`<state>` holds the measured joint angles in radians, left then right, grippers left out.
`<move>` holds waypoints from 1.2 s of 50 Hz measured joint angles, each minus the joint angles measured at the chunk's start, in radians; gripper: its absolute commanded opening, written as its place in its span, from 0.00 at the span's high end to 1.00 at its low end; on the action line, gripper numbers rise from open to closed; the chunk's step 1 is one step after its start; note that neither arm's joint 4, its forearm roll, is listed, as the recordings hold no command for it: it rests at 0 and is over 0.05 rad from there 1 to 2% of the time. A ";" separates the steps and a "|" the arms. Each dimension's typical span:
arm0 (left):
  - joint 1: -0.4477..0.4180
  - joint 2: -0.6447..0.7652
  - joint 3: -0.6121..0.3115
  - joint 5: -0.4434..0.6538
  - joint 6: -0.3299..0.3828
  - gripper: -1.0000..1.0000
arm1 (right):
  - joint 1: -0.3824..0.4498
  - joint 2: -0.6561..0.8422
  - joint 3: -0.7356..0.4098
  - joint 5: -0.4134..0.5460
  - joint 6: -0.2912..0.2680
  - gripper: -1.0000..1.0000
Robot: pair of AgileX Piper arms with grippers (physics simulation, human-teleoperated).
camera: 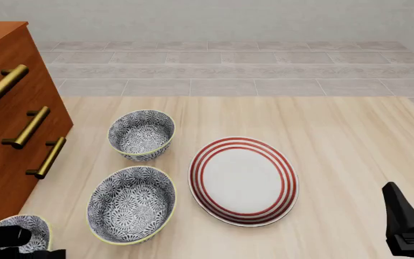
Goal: Put the bowl at the front on the plate.
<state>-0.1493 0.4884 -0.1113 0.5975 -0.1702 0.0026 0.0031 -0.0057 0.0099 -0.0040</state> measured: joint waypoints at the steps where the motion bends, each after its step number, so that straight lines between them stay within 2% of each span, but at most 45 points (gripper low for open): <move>1: 0.006 -0.007 -0.008 0.011 0.004 1.00 | 0.000 0.000 0.000 0.000 0.000 0.00; 16: 0.074 -0.097 -0.139 0.146 0.082 1.00 | 0.003 0.000 0.002 -0.002 0.003 0.00; 32: 0.104 -0.142 -0.246 0.222 0.150 1.00 | 0.005 0.005 0.002 -0.007 0.009 0.00; 47: 0.055 -0.137 -0.351 0.252 0.180 1.00 | 0.004 0.004 0.001 -0.006 0.014 0.00; 60: -0.056 -0.112 -0.442 0.242 0.200 1.00 | 0.002 0.001 0.001 -0.004 0.017 0.00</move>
<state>-0.2049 0.3769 -0.5537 0.8393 0.0301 0.0050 0.0042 -0.0049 0.0059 0.0129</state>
